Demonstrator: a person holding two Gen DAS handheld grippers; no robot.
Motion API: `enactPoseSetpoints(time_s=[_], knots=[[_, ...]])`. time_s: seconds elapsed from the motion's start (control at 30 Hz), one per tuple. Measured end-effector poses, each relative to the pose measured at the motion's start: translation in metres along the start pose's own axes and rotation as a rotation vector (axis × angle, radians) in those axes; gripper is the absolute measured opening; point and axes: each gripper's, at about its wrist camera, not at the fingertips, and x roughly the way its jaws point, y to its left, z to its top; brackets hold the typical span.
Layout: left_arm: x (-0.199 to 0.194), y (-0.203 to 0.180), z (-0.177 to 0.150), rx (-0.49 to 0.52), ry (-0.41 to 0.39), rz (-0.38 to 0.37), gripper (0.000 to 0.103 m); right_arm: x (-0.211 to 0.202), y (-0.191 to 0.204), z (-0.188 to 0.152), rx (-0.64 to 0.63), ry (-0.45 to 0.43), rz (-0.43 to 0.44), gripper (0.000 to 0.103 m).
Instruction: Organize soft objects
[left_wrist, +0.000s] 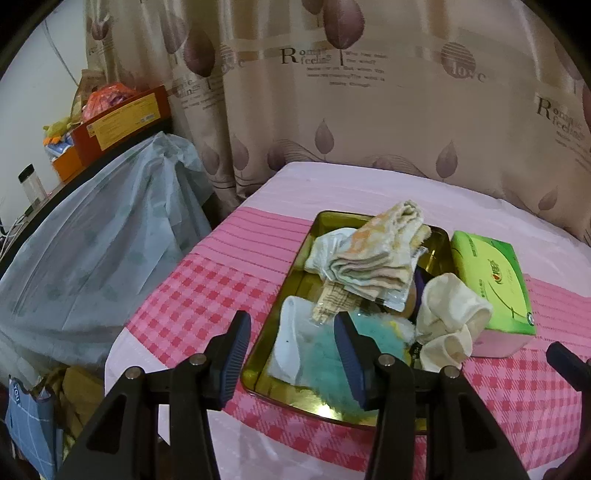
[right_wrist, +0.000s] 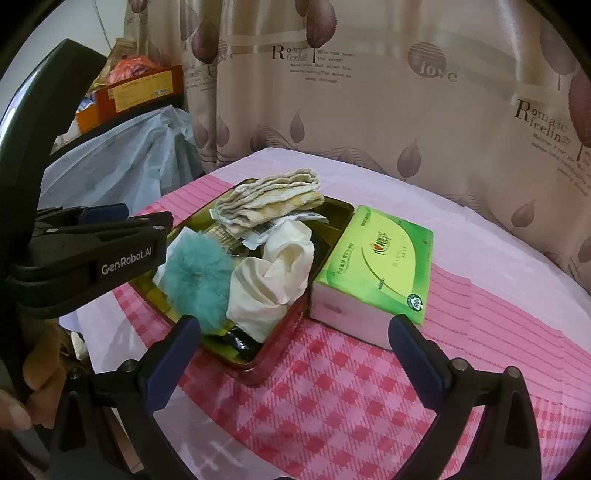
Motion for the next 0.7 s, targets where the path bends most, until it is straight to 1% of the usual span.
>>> enactPoseSetpoints(time_s=[0.17,0.7], knots=[[0.0003,-0.0056,-0.0008,0.021,0.003,-0.009,0.048,0.0021,-0.0019,-0.0026,0.015,0.012,-0.022,0.102],[0.0002,-0.0104,-0.0027,0.039,0.008,-0.012,0.048,0.0097,-0.0027,-0.0066,0.027,0.039,-0.014,0.102]])
